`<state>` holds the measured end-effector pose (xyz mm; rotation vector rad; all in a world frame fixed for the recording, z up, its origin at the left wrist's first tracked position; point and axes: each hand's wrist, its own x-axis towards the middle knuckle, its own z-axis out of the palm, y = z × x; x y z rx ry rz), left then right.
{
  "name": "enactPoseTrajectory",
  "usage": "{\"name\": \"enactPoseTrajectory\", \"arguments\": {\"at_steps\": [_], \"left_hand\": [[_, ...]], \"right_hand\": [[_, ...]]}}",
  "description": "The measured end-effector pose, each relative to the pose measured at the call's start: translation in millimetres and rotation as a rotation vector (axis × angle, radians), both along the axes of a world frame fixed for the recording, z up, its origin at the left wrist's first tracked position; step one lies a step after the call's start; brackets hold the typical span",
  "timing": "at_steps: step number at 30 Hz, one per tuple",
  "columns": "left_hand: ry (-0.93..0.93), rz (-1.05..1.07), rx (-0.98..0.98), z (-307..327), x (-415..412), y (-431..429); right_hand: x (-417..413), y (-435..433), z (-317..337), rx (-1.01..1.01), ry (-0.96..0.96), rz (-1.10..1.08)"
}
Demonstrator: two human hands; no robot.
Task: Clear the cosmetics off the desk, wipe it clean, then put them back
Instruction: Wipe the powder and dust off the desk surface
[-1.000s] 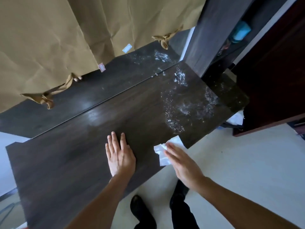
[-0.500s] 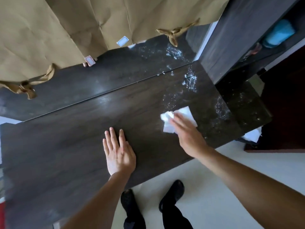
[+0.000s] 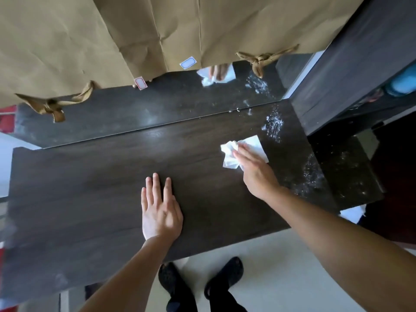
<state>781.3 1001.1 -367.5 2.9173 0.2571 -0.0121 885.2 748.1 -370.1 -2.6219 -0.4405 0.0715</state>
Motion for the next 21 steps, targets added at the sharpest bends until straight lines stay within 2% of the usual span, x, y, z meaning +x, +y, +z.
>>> {"name": "enactPoseTrajectory", "arguments": {"at_steps": [2, 3, 6, 8, 9, 13, 16, 17, 21], "left_hand": [[0.001, 0.005, 0.003, -2, -1, 2], [0.003, 0.006, 0.004, -2, -3, 2], [0.001, -0.001, 0.0, -1, -5, 2], [-0.002, -0.006, -0.01, 2, -2, 0], [0.002, -0.006, -0.013, 3, 0, -1], [0.022, -0.017, -0.006, 3, -1, -1], [0.022, -0.017, -0.005, 0, 0, 3], [0.024, -0.017, -0.005, 0, 0, 3], [0.025, -0.025, -0.013, 2, -2, 1]], "right_hand": [[4, 20, -1, 0.006, 0.018, -0.125], [-12, 33, -2, 0.024, 0.003, -0.121], [-89, 61, 2, 0.031, -0.001, 0.187], [-91, 49, 4, 0.031, 0.019, 0.33], [-71, 36, 3, 0.042, 0.001, 0.334], [39, -18, 3, -0.036, -0.036, -0.002], [66, 0, 2, -0.079, 0.042, -0.284], [58, 19, 0, -0.068, 0.038, -0.261], [21, 53, 1, -0.026, -0.011, 0.219]]}}
